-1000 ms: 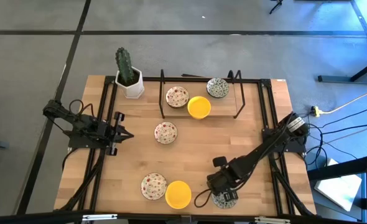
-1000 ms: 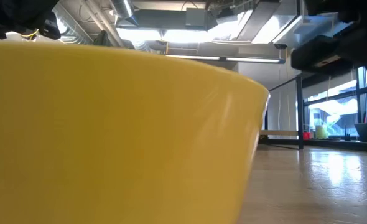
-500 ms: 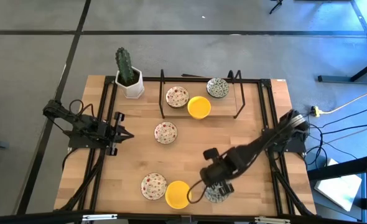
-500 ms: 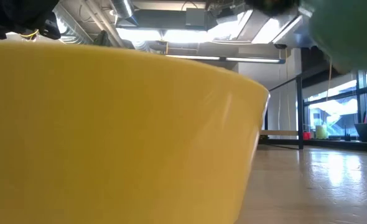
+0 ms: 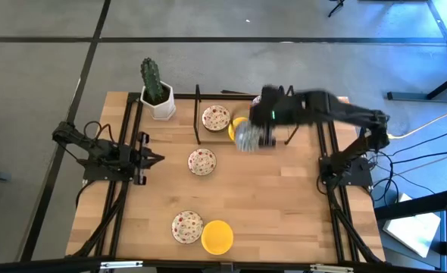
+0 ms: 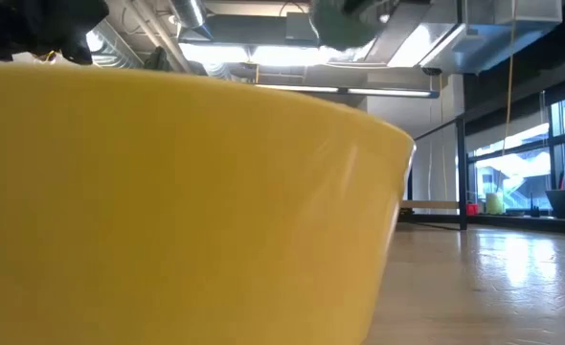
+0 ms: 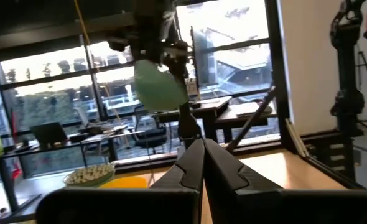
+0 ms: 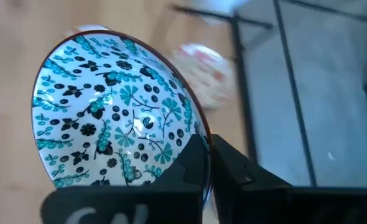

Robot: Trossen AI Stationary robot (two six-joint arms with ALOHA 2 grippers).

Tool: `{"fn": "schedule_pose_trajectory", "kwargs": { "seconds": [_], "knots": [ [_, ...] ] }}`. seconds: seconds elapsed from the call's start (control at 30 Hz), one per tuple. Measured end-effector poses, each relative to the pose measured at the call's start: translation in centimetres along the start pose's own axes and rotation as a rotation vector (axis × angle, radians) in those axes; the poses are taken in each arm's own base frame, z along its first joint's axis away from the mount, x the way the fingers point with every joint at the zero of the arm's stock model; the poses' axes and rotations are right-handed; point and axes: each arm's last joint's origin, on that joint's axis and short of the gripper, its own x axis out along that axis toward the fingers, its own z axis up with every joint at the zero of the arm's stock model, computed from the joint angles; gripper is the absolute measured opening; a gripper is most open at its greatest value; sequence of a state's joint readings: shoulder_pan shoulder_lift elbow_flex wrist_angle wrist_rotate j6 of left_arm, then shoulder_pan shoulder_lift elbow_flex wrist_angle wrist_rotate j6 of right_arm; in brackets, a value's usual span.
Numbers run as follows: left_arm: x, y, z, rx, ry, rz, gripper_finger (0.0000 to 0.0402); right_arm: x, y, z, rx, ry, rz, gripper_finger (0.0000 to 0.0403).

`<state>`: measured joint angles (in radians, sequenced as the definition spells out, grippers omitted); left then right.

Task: Pick & Place Mini bowls
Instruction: Stack the blue patterned bowl on the blue patterned bowls on the shelf

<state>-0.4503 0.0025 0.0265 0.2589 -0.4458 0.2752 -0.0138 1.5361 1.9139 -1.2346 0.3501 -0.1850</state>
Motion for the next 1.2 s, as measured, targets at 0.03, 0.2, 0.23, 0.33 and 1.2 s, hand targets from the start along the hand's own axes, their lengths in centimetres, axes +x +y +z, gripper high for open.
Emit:
{"fn": "schedule_pose_trajectory", "kwargs": {
  "seconds": [0.03,0.2,0.23,0.33,1.2],
  "knots": [
    [0.0,0.0,0.0,-0.002,-0.001,0.009,0.0004,0.2,-1.5,-0.3,0.006,0.019,-0.021,0.0011],
    [0.0,0.2,0.0,0.012,0.011,0.051,0.0004,1.8,-8.0,-2.4,0.048,0.088,-0.035,0.0011],
    [0.0,0.2,0.0,0.021,0.014,0.059,0.0004,2.2,-9.1,-2.9,0.063,0.094,-0.048,0.0011],
    [0.0,0.2,0.0,0.047,0.017,0.076,0.0004,3.7,-12.2,-4.3,0.111,0.118,-0.059,0.0011],
    [0.0,0.3,0.2,0.125,0.005,0.093,0.0004,15.7,-19.8,-12.7,0.181,0.441,0.247,0.0011]
  ]
}}
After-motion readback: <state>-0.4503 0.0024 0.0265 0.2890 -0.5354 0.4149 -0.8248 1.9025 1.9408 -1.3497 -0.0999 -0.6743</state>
